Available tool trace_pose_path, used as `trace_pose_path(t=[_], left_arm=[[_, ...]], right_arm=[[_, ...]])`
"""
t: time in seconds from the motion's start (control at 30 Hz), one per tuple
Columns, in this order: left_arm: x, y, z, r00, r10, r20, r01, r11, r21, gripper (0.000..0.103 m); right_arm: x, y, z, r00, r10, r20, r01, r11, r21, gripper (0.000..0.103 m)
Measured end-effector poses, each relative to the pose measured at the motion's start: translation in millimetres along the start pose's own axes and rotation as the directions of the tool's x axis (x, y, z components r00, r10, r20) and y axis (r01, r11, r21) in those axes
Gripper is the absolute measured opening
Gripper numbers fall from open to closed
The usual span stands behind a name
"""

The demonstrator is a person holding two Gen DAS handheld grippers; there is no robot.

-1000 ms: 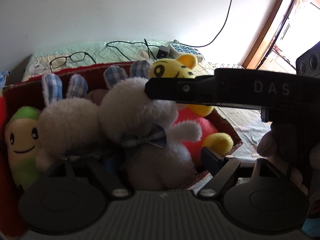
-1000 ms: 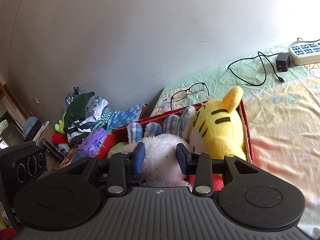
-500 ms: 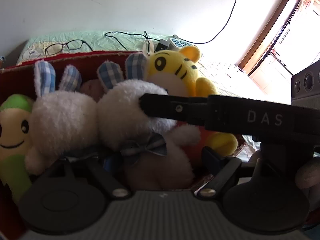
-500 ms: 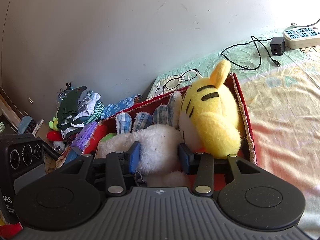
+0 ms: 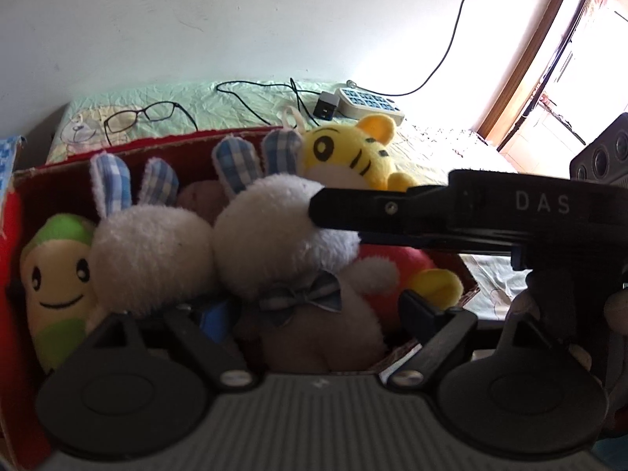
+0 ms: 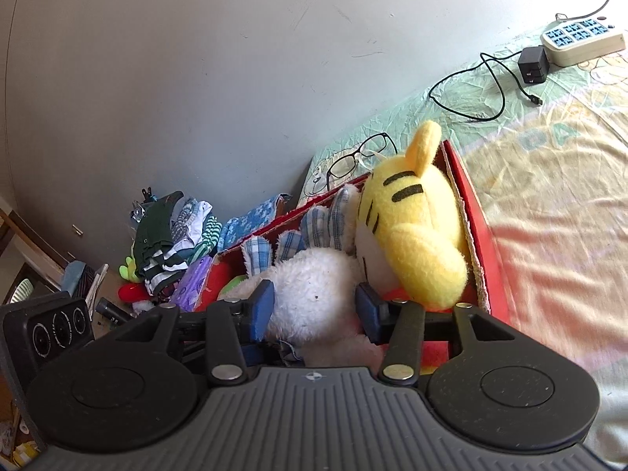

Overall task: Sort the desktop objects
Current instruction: 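Open the right gripper and pull it back out of the box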

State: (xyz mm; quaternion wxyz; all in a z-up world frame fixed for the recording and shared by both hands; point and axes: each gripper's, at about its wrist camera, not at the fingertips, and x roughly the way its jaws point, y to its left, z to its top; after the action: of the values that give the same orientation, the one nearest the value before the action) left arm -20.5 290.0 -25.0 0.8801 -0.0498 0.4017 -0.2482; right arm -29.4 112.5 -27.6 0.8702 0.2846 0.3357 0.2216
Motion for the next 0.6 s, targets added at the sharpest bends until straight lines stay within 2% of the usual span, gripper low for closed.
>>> trace_pose_path(t=[0.07,0.2,0.4,0.6], left_arm=[[-9.3,-3.3,1.5,0.999,0.025,0.028,-0.025,1.000,-0.002,0.100],[-23.9,-12.5,1.0,0.994,0.094,0.064,-0.094,0.996,0.001,0.100],[-29.4,-22.0,-1.9,0.979,0.203,0.018,-0.203,0.979,-0.027,0.100],[-28.1,-33.6,-6.1,0.947,0.318,-0.037,-0.319,0.947,-0.032,0.100]], right_arm=[[-6.1,7.4,-0.1,1.000,-0.003,0.014,0.004,0.999,-0.033,0.050],[-17.5,17.6,-2.8,0.999,-0.023,0.042,0.027,0.996,-0.082,0.050],[-33.4,20.1,-11.1,0.993,-0.076,0.093,0.083,0.994,-0.069,0.050],[-54.2,16.5,-23.6,0.962,-0.204,0.183,0.215,0.975,-0.046,0.057]])
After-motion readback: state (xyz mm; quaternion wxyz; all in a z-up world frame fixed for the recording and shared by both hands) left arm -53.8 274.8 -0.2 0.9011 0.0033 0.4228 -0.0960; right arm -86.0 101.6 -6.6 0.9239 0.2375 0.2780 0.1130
